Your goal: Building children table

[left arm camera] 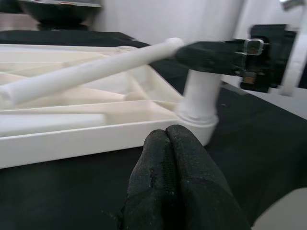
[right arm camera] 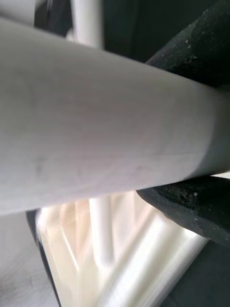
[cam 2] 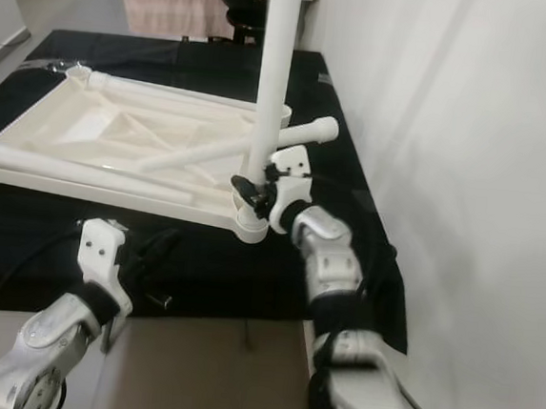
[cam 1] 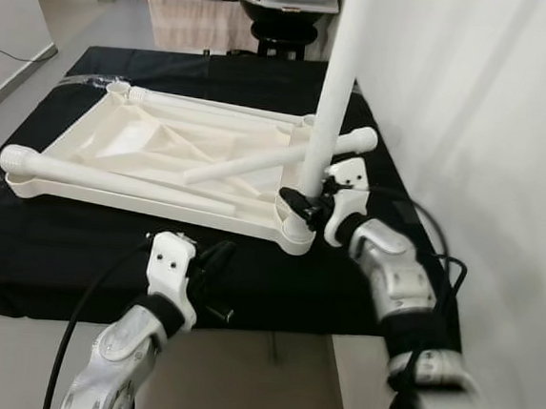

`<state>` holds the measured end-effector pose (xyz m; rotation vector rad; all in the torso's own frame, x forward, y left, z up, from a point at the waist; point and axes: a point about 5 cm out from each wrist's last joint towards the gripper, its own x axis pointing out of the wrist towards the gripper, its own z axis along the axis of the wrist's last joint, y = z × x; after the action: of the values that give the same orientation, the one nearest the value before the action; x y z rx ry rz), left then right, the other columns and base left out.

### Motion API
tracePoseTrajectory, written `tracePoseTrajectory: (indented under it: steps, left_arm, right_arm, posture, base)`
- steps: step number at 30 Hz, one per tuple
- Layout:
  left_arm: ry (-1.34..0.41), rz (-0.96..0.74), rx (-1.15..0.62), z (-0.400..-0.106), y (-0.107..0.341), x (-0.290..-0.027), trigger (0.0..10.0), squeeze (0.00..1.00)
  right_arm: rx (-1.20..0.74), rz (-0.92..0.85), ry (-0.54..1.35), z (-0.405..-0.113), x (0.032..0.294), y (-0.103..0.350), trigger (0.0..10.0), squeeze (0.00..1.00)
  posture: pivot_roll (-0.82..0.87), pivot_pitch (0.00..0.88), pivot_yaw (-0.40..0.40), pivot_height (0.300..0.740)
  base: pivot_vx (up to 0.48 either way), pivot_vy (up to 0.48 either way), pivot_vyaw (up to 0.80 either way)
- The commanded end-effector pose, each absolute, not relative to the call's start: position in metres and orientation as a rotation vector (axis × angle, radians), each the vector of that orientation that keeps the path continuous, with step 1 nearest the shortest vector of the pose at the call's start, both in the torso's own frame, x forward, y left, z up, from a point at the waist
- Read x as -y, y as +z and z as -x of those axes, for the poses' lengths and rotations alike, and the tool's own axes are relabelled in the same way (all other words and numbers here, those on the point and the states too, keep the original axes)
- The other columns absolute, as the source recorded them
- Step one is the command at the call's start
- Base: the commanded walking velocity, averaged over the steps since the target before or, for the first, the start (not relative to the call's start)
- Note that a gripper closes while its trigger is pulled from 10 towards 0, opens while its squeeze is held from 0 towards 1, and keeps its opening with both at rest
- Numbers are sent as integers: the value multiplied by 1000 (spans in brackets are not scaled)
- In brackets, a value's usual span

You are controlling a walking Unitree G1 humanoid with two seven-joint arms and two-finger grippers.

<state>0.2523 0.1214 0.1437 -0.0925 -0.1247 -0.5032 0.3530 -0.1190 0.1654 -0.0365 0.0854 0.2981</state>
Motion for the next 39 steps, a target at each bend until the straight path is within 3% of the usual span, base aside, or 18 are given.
tracePoseTrajectory:
  steps: [1,4,8,9,11,12,16,17,18,24,35,36,37,39]
  left_arm:
    - [-500,94,120,-253,142,-124,10000,0]
    - [-518,92,114,-256,142,-122,10000,0]
    - [-519,90,114,-256,142,-122,10000,0]
    - [-507,91,117,-256,142,-123,10000,0]
    - [-499,91,119,-257,142,-123,10000,0]
    - [-495,92,120,-257,142,-123,10000,0]
    - [-496,92,120,-258,141,-123,10000,0]
    - [-502,92,118,-258,141,-122,10000,0]
    - [-503,91,118,-258,141,-122,10000,0]
    - [-501,89,119,-258,141,-122,10000,0]
    - [-505,88,113,-257,140,-121,10000,0]
    - [-503,88,113,-257,140,-121,10000,0]
    - [-502,88,113,-257,140,-121,10000,0]
    - [-500,87,114,-256,140,-121,10000,0]
  right_arm:
    - [-235,43,209,-340,126,132,0,0]
    - [-195,48,309,-349,107,136,0,0]
    - [-187,32,291,-355,105,141,0,0]
    - [-170,27,338,-359,101,150,10000,27]
    - [-157,25,374,-361,98,156,10000,27]
    - [-134,28,396,-362,97,164,10000,1000]
    - [-91,28,461,-364,96,176,10000,1000]
    - [-50,31,657,-366,97,188,10000,1000]
    - [-42,64,795,-365,100,193,10000,27]
    - [-83,162,1122,-364,120,204,10000,0]
    - [-140,172,1285,-369,128,208,10000,0]
    - [-147,168,1291,-370,128,207,8235,0]
    - [-152,163,1290,-371,129,206,3216,0]
    - [-154,160,1297,-372,129,206,3216,0]
  posture:
    - [-13,104,-6,740]
    - [0,91,-21,740]
    - [0,91,-21,740]
    - [1,90,-22,740]
    - [1,90,-22,740]
    - [2,87,-24,740]
    - [2,84,-25,740]
    - [3,82,-26,740]
    - [7,82,-29,740]
    - [13,83,-30,740]
    - [20,87,-27,740]
    - [28,91,-29,740]
    - [29,91,-29,740]
    - [32,92,-30,740]
  base:
    - [0,0,0]
    - [0,0,0]
    - [0,0,0]
    - [0,0,0]
    - [0,0,0]
    - [0,0,0]
    - [0,0,0]
    - [0,0,0]
    - [0,0,0]
    - [0,0,0]
    - [0,0,0]
    - [0,0,0]
    - [0,0,0]
    - [0,0,0]
